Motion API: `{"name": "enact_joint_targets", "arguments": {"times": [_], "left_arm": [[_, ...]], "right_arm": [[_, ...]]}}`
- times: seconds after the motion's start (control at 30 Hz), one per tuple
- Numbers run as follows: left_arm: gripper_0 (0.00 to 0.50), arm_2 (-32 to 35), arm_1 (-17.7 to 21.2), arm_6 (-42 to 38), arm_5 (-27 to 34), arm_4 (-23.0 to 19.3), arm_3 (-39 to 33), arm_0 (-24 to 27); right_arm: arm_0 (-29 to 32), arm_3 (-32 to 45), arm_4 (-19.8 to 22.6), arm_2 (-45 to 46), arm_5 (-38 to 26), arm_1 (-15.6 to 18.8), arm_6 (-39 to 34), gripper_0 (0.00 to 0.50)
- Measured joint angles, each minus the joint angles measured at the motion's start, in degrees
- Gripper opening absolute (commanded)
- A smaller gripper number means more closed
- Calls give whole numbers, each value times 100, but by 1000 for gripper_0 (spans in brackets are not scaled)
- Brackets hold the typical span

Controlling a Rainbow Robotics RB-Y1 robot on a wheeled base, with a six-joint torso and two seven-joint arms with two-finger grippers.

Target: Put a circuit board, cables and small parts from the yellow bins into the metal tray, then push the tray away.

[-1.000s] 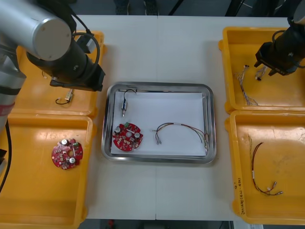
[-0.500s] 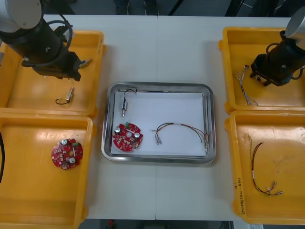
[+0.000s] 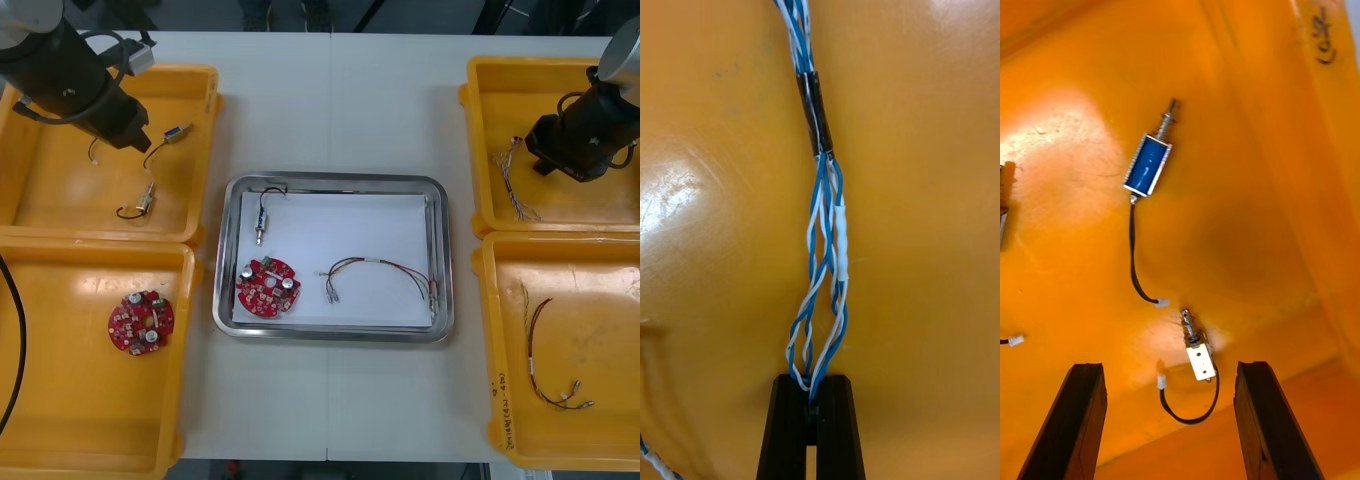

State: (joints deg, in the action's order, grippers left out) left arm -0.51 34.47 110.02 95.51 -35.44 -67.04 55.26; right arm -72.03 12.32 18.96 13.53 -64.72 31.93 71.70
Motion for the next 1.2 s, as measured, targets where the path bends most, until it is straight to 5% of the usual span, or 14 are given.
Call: {"name": "enact_joint_targets", "arguments": {"times": [0.23,0.53,1.0,1.2], "left_arm": [[500,350,2,239,-504,94,663,102],[500,498,5,2542,-1455,135,1332,159],[500,567,5,2730,-3075,-35,2500,179],[500,596,5,2730,-3531,-217,2719,182]], "right_arm": [[1,75,2,-2,-124,0,0,0],[57,884,-80,-45,-1241,10,0,0],[783,3011,-97,-77,-2717,71,0,0],[1097,3323,-54,-76,-2905,99,0,0]]}}
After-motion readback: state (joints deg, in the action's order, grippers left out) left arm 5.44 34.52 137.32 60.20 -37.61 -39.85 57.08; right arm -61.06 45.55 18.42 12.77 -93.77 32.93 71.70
